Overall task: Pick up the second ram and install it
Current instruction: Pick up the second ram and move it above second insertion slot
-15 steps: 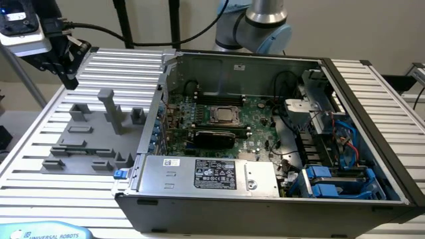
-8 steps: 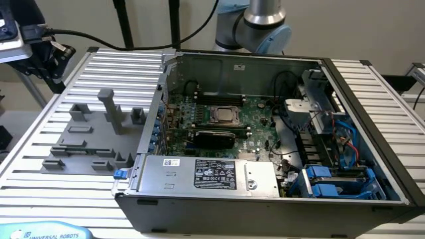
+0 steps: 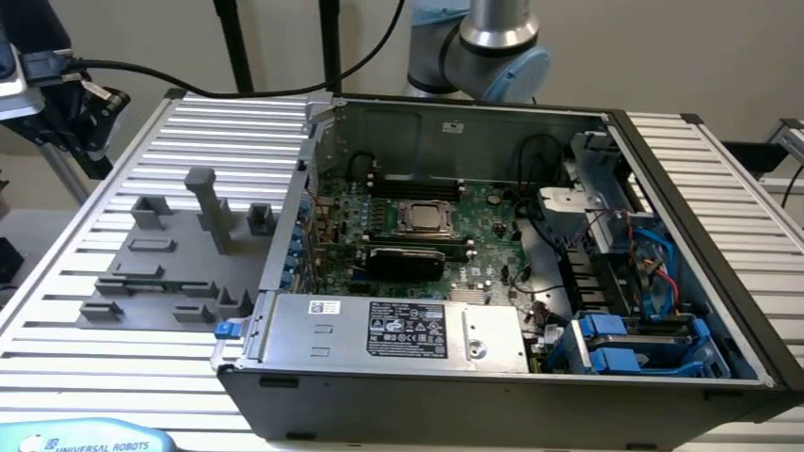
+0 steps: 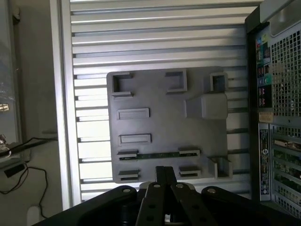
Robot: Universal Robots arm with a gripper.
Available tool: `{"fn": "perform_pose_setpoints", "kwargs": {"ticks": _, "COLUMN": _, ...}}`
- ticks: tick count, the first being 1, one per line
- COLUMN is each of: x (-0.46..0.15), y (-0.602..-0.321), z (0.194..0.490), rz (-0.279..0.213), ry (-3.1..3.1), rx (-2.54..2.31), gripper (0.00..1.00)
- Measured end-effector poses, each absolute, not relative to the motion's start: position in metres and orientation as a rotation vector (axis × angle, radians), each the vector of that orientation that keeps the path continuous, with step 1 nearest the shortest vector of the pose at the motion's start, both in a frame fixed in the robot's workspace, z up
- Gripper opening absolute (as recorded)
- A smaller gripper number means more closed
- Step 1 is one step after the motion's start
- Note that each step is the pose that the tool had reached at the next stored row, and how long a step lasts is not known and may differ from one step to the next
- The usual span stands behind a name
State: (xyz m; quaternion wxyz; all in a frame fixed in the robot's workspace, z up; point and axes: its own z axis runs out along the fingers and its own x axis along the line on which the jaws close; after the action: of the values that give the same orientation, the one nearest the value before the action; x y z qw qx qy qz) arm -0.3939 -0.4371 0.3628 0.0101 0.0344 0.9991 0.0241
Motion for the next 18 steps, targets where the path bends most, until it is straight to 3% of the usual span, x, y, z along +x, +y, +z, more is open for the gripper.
{"fn": "perform_pose_setpoints", "kwargs": {"ticks": 18, "x": -0.3938, "y": -0.437, "z": 0.3586, "rz": 0.077, "ry": 3.12, "rx": -0.093, "gripper": 0.11}}
